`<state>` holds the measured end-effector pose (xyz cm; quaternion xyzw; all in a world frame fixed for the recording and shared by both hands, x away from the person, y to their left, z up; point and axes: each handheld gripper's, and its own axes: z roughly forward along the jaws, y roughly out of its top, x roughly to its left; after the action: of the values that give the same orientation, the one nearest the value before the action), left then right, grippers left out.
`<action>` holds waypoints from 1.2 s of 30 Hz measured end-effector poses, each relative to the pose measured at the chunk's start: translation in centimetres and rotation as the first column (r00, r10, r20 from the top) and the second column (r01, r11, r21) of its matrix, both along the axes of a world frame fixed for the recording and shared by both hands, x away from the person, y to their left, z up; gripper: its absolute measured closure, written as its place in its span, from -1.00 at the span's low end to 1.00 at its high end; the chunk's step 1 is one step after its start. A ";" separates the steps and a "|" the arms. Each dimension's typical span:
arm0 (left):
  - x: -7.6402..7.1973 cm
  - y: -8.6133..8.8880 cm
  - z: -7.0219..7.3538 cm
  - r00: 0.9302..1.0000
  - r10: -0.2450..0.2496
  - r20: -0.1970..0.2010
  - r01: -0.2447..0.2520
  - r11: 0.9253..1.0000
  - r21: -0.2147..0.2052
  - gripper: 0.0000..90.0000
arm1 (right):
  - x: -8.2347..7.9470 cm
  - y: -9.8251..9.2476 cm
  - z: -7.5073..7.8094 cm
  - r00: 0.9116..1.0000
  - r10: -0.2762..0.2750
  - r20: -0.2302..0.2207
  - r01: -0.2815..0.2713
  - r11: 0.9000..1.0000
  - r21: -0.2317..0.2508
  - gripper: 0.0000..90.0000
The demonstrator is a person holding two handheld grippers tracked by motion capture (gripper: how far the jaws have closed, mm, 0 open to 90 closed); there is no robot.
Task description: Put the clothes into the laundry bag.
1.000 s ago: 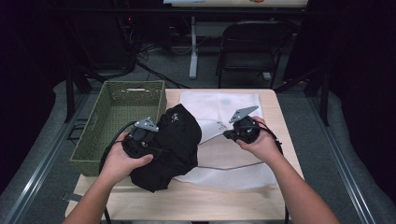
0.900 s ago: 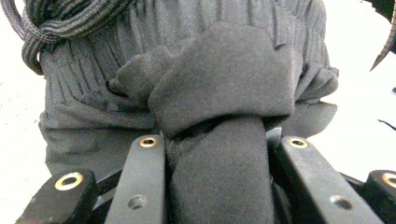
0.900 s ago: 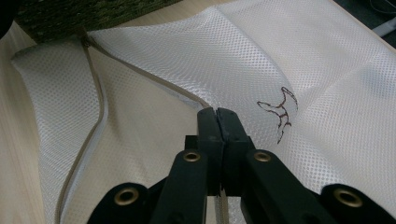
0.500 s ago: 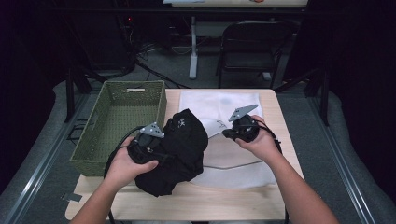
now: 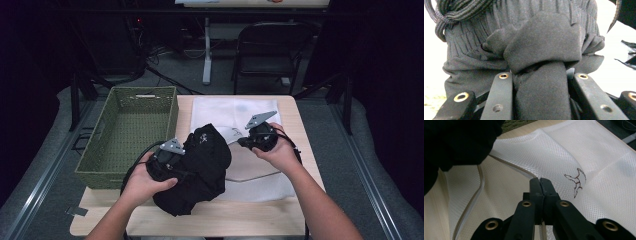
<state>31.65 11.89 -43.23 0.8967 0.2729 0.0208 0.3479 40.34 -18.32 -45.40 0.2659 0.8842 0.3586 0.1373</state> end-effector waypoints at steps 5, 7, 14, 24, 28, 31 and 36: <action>0.0 -0.6 -0.6 1.000 -0.013 -0.003 0.013 1.000 0.001 0.48 | 0.0 0.1 0.0 1.000 0.002 0.002 -0.002 1.000 0.000 0.99; 0.0 -0.8 -0.8 1.000 -0.016 -0.006 0.016 1.000 -0.001 0.48 | 0.0 0.1 0.0 1.000 0.002 0.002 -0.002 1.000 0.001 0.99; -0.1 -1.6 -1.7 0.999 -0.026 -0.018 0.026 1.000 -0.010 0.48 | -0.1 0.1 0.1 1.000 0.001 -0.001 0.000 1.000 0.005 0.99; -0.3 -2.1 -2.8 0.999 -0.039 -0.024 0.039 0.999 0.000 0.48 | -0.1 0.3 0.1 1.000 0.003 0.004 -0.003 1.000 0.005 0.99; -0.4 -2.3 -3.2 0.999 -0.045 -0.023 0.046 0.999 0.011 0.49 | -0.1 0.3 0.1 1.000 0.005 0.006 -0.005 1.000 0.006 0.99; -0.4 -2.3 -3.4 0.998 -0.050 -0.025 0.050 0.999 0.009 0.49 | -0.1 0.4 0.1 1.000 0.002 0.004 -0.002 1.000 0.008 0.99; -0.5 -2.4 -3.8 0.998 -0.060 -0.030 0.060 0.998 0.005 0.49 | -0.1 0.5 0.2 1.000 0.005 0.003 -0.005 1.000 0.008 0.99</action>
<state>31.20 9.47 -47.01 0.9057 0.2511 -0.0024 0.3415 40.27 -17.84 -45.24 0.2637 0.8833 0.3627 0.1365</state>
